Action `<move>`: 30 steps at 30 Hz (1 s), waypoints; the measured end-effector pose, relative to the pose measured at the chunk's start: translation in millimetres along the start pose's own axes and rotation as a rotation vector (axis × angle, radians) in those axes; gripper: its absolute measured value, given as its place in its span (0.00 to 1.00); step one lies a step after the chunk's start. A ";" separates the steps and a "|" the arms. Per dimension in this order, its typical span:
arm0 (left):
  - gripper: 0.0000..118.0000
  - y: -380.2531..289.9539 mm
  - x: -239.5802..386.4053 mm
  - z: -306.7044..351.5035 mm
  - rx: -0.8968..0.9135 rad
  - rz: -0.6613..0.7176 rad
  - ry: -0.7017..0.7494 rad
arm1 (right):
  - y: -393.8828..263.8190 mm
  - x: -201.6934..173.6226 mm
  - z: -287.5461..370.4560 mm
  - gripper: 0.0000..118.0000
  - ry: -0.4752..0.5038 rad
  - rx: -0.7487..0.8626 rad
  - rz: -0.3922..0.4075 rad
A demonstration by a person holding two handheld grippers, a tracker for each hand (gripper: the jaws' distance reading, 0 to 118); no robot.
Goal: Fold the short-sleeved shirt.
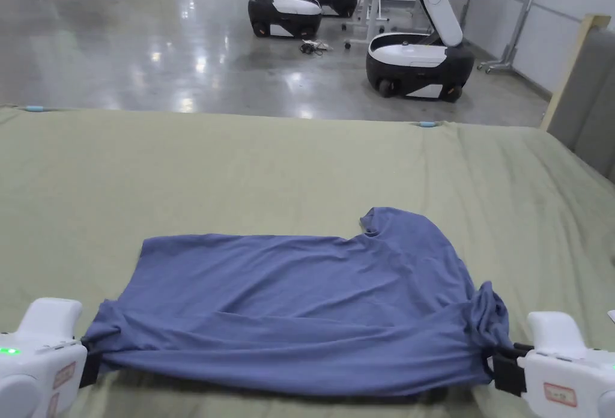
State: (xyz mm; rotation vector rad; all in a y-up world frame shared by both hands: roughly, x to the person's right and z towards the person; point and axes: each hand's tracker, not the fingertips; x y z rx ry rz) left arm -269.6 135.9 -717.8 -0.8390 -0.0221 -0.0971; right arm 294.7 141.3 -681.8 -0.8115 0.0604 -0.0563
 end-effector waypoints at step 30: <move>0.87 -82.1 18.6 142.5 0.325 0.103 -0.052 | -64.4 -62.7 142.5 0.71 0.087 0.382 0.086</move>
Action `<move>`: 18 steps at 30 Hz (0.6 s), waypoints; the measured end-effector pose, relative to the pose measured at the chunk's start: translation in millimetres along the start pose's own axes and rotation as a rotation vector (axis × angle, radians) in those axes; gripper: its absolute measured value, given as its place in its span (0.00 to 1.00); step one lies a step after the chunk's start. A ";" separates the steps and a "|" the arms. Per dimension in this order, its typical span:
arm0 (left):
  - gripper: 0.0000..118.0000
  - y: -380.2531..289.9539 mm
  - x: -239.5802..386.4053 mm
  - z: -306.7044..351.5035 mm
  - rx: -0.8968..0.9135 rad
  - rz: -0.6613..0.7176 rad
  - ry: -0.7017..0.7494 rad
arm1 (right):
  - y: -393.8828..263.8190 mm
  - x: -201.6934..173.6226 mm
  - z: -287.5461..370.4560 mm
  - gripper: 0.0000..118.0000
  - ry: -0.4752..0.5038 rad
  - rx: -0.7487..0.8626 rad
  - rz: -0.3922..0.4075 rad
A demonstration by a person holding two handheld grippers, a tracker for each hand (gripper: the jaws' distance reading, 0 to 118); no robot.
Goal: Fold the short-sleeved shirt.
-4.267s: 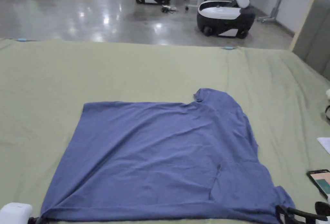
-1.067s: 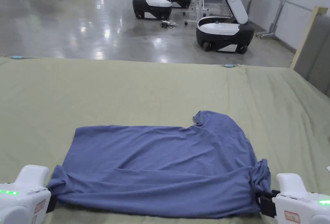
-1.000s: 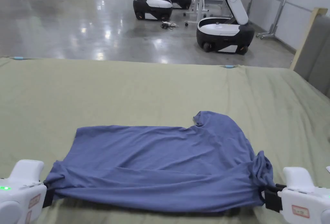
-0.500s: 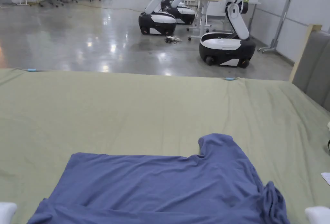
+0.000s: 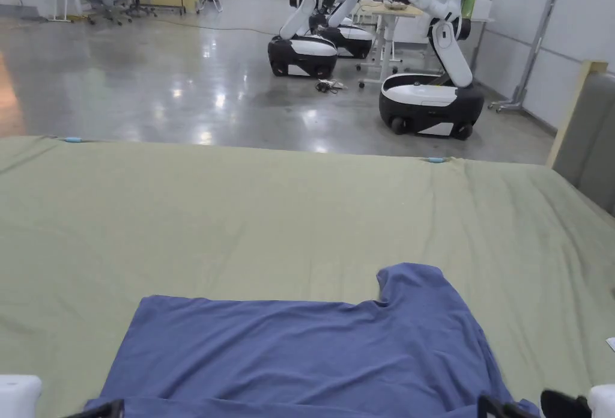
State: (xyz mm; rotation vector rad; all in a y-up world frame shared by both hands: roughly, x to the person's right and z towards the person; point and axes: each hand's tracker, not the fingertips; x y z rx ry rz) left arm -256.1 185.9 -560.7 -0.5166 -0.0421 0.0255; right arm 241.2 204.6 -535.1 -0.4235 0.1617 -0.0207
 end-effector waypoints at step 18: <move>0.01 57.4 -8.5 -155.0 -0.190 -0.114 0.069 | -4.9 -26.8 -58.3 0.09 -0.080 0.103 0.026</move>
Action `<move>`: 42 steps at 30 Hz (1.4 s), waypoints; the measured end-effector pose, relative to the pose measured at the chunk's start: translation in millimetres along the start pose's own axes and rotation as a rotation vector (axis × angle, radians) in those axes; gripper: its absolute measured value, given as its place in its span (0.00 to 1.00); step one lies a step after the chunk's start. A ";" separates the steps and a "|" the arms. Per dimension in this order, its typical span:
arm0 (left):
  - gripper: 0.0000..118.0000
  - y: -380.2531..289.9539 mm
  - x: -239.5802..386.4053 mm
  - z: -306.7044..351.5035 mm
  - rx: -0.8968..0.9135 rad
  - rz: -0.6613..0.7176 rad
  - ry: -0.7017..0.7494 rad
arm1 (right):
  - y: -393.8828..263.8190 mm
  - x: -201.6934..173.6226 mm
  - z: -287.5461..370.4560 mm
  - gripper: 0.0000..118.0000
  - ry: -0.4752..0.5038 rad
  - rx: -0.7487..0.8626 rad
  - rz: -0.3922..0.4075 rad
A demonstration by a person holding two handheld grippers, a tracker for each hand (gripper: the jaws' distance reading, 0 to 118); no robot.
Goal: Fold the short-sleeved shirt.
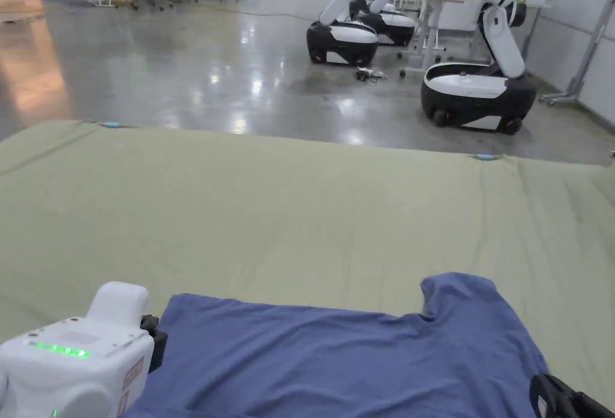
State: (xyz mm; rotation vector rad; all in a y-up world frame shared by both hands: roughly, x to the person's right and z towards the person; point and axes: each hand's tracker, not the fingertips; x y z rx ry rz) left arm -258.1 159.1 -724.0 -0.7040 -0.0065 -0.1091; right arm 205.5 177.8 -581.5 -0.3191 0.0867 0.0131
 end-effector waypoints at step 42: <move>0.07 64.7 -3.0 -44.8 -0.039 -0.066 -0.044 | 93.7 107.3 -198.1 0.06 -0.042 -0.527 0.072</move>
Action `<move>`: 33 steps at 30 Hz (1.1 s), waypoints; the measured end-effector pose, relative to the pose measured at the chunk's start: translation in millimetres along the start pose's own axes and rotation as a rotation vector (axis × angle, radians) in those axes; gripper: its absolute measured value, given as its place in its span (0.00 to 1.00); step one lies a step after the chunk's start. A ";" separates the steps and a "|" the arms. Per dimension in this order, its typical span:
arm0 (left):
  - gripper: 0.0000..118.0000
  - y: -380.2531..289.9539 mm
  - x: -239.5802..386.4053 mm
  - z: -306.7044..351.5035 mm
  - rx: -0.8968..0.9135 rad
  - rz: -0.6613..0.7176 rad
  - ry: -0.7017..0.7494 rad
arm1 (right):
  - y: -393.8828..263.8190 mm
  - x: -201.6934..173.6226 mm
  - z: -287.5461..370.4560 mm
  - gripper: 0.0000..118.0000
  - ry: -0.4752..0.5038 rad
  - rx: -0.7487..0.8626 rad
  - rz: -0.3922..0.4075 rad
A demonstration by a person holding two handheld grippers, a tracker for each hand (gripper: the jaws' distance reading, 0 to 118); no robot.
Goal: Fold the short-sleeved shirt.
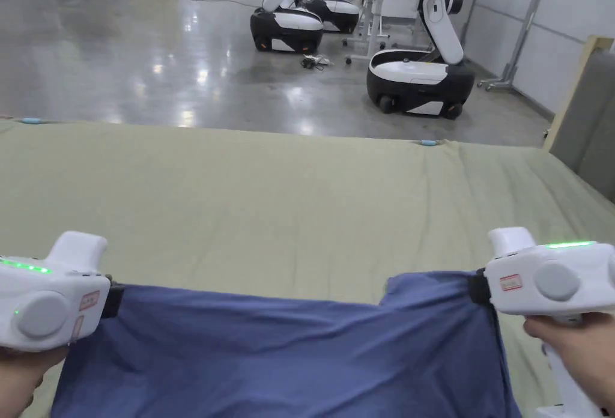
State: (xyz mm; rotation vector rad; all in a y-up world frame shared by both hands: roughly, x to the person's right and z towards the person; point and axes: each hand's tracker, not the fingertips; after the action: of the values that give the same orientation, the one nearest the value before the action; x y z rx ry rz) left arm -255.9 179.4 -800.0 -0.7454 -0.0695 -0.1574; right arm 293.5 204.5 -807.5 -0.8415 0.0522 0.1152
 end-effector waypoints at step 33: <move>0.74 -135.3 90.4 224.2 0.636 0.083 0.014 | -193.3 -129.3 213.1 0.36 0.014 0.751 -0.037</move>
State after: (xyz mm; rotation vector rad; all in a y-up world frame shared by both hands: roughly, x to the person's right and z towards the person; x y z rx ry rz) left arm -191.0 223.2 -534.3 -0.1124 -0.0700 -0.0538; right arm 188.9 225.3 -510.6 -0.0931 0.0862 0.0470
